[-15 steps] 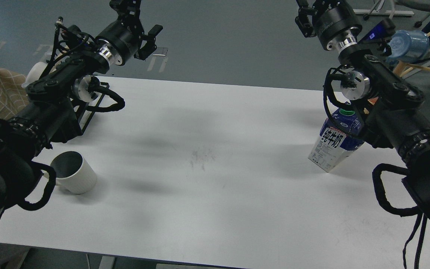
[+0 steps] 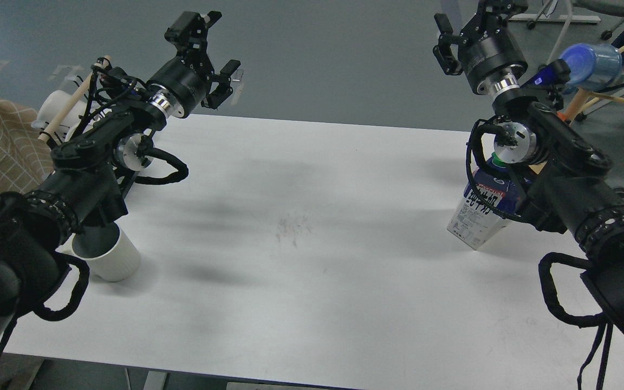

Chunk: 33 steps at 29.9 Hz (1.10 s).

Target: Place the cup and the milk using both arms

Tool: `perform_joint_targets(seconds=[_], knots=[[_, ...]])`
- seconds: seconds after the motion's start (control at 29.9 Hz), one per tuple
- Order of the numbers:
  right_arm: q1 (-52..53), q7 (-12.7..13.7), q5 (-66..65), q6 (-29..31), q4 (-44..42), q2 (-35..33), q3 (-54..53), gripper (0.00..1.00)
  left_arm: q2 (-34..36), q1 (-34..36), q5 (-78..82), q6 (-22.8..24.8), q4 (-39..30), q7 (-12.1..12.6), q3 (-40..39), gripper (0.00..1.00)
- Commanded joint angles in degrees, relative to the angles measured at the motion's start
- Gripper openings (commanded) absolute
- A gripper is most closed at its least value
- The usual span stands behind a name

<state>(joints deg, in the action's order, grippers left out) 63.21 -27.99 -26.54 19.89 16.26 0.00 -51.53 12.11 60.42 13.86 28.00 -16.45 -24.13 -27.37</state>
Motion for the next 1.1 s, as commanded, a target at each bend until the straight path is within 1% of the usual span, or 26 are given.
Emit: perform_joint_targets(seconds=[0.0, 0.2, 0.4, 0.53, 1.07], knots=[[0.2, 0.0, 0.1, -0.3, 0.0, 0.0, 0.0, 1.00, 0.1, 0.7, -0.6, 0.0, 0.4, 0.0, -0.5, 0.99], [0.2, 0.0, 0.2, -0.5, -0.2, 0.0, -0.1, 1.00, -0.1, 0.8, -0.5, 0.0, 0.5, 0.9, -0.4, 0.99], [0.3, 0.0, 0.2, -0.8, -0.2, 0.0, -0.1, 1.00, -1.4, 0.8, -0.5, 0.0, 0.5, 0.1, -0.3, 0.99], [0.7, 0.0, 0.2, -2.9, -0.1, 0.0, 0.1, 1.00, -1.4, 1.5, -0.6, 0.0, 0.4, 0.1, -0.5, 0.99], [0.7, 0.0, 0.1, -2.8, -1.0, 0.0, 0.6, 1.00, -1.3, 1.3, -0.6, 0.0, -0.3, 0.1, -0.4, 0.99]])
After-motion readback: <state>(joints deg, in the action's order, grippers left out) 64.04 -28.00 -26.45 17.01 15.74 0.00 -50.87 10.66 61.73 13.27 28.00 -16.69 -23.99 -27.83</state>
